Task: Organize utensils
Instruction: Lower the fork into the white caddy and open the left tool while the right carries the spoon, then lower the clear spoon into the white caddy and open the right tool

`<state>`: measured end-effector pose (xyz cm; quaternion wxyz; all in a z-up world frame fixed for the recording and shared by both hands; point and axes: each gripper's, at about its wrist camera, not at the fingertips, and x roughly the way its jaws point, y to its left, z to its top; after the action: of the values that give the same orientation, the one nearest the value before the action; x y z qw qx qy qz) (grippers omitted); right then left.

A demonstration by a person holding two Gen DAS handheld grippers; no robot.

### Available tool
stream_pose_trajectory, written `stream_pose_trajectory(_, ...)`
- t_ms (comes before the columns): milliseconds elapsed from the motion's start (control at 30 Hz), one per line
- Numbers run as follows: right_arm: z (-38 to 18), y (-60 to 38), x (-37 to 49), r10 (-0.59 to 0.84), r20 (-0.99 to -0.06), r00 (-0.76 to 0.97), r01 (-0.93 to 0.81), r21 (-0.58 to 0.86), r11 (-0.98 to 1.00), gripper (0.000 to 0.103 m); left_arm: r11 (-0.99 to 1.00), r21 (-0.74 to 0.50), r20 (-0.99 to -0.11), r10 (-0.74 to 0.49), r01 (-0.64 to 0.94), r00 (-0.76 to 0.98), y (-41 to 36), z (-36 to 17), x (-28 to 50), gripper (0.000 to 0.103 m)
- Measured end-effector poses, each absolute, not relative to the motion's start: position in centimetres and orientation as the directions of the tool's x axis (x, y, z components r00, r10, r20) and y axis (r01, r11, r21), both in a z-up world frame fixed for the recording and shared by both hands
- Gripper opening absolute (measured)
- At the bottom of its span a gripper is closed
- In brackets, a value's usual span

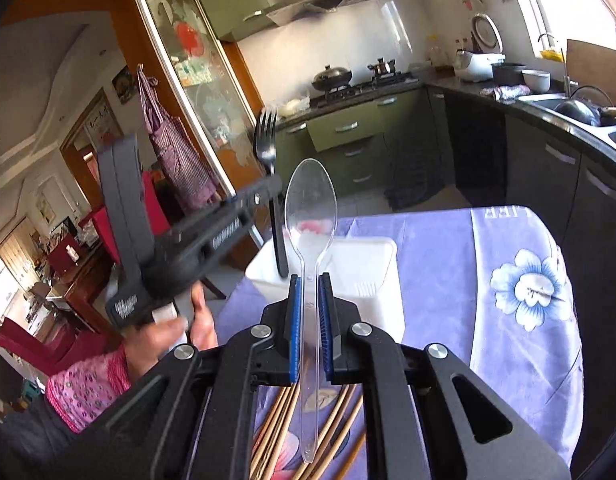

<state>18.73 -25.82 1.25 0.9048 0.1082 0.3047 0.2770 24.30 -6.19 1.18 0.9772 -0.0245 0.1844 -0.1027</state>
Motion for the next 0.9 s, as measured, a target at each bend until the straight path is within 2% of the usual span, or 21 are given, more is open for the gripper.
stream_pose_trajectory(100,3.8,-25.6,19.4,0.534,-0.407,0.741,-0.426,0.329,0.843,0.009,0.981,-0.036,-0.351,-0.193,0.193,0.916,-6.5,0.4,23.5,0.005)
stream_pose_trajectory(233,6.4,-24.8,20.9,0.458,-0.313,0.832,-0.382,0.275,0.882,0.009,0.979,-0.012,-0.395,-0.19,0.201,0.899,-6.5,-0.8,23.8,0.008)
stream_pose_trajectory(300,7.0,-24.0,22.0,0.425,-0.283,0.86,-0.363,0.247,0.899,0.009,0.978,0.004,-0.41,-0.186,0.206,0.893,-6.6,-1.3,23.9,0.015)
stream_pose_trajectory(333,7.4,-23.7,22.5,0.409,-0.276,0.87,-0.352,0.232,0.907,0.009,0.979,0.008,-0.415,-0.183,0.205,0.891,-6.5,-1.4,23.9,0.023)
stream_pose_trajectory(367,7.4,-23.3,23.1,0.398,-0.272,0.876,-0.346,0.221,0.912,0.009,0.978,0.007,-0.422,-0.186,0.208,0.888,-6.4,-1.5,23.9,0.028)
stream_pose_trajectory(600,3.8,-21.5,27.7,0.357,-0.299,0.885,-0.307,0.201,0.93,0.01,0.978,-0.035,-0.407,-0.202,0.206,0.891,-4.5,0.4,21.8,0.028)
stream_pose_trajectory(733,0.8,-21.3,27.2,0.358,-0.312,0.88,-0.311,0.191,0.931,0.01,0.979,-0.051,-0.418,-0.202,0.199,0.886,-3.6,1.5,20.0,0.032)
stream_pose_trajectory(900,-2.2,-20.6,25.0,0.334,-0.33,0.883,-0.315,0.111,0.943,0.01,0.977,-0.037,-0.459,-0.203,0.21,0.865,-3.7,1.1,17.8,0.033)
